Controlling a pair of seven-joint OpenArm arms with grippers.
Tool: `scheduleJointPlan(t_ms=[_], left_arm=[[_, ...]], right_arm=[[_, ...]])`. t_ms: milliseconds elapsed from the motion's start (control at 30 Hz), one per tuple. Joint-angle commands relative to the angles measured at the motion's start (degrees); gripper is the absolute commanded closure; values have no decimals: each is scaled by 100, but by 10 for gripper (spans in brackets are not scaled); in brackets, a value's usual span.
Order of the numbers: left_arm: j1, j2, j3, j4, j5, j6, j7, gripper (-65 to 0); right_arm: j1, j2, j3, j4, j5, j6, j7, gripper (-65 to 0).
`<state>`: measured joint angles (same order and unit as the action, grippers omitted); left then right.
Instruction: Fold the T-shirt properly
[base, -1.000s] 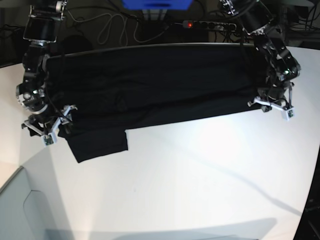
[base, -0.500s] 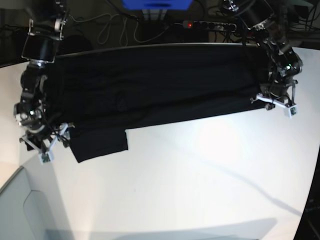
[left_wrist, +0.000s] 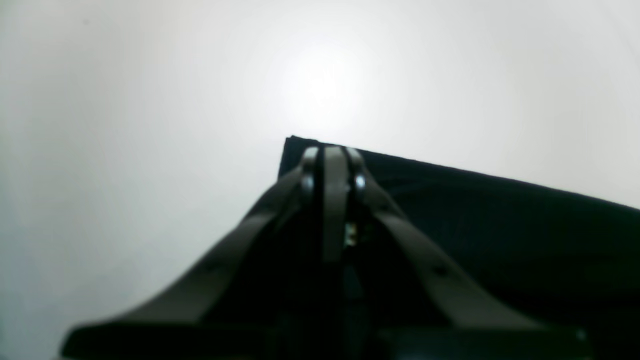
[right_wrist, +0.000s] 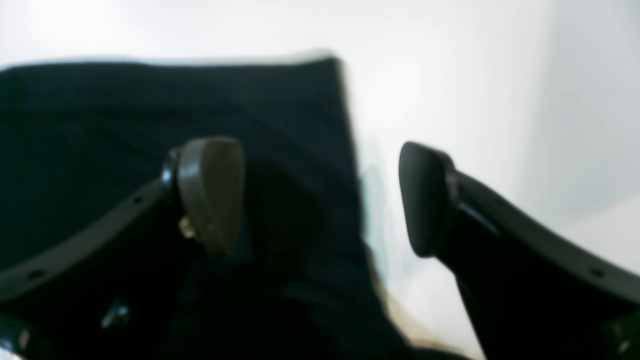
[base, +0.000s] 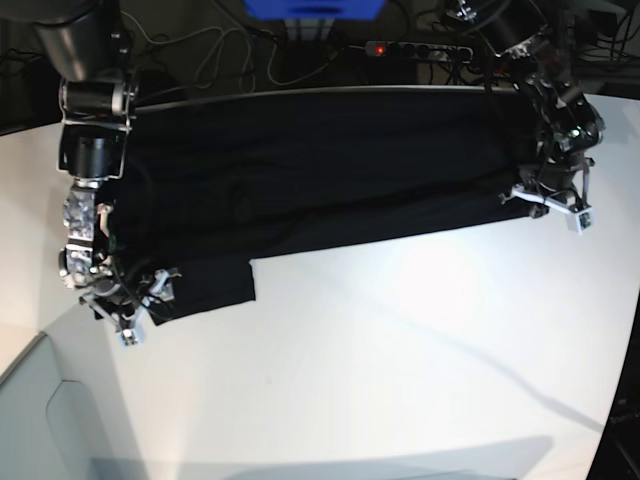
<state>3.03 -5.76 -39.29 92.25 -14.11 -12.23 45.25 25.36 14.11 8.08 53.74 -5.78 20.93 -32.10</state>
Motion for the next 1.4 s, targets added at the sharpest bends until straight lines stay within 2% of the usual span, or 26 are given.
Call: scheduleJointPlan(t_ms=[0,167,267,367,567,633,667,800,833,900,967,1067,1367], left_arm=[[-61,-88,-14,90,-53,5,-90,0],[-61,-105,-14,54,-53,5,-99,0],[-61,-97,-14,54,-44,5,-90,0],[-61,-105,-23,54,-44,5,-90,0],[-61,-105,-23,54,-44,5,-90,0],[-52,-105,-23,54,-35,5,-90,0],[-52,-105,-23,54,-35,5,-90,0],[-52,-97,-23,54,-35,5,-90,0],[-52,-97,-23,54,-35,5,-90,0],[-52,-88,-23,54,-35,5,-90,0],[-52,-88,-23,54,-35,5,-90,0],[-26,-79,-23,125,-44,5,-82,0],[53,-105,-23,283,-53,5,-90,0]], right_arm=[[176,123,32,81,46,30,137,-469],[281,35,67,-217,46,4,225,-469],[290,44,67,-367,37,-5,568,-469],[299,44,67,-596,37,-5,682,-469],[255,26,58,-657,37,-5,656,-454],[246,26,50,-666,37,-5,638,-396],[246,26,50,-666,37,-5,638,-343],[184,35,41,-666,37,-5,629,-34],[176,35,41,-666,37,-5,629,0],[176,44,50,-648,37,-5,629,-22],[167,44,58,-631,64,-5,629,0],[132,150,76,-305,81,21,471,-1],[-1108,167,498,3062,81,30,-636,-1]])
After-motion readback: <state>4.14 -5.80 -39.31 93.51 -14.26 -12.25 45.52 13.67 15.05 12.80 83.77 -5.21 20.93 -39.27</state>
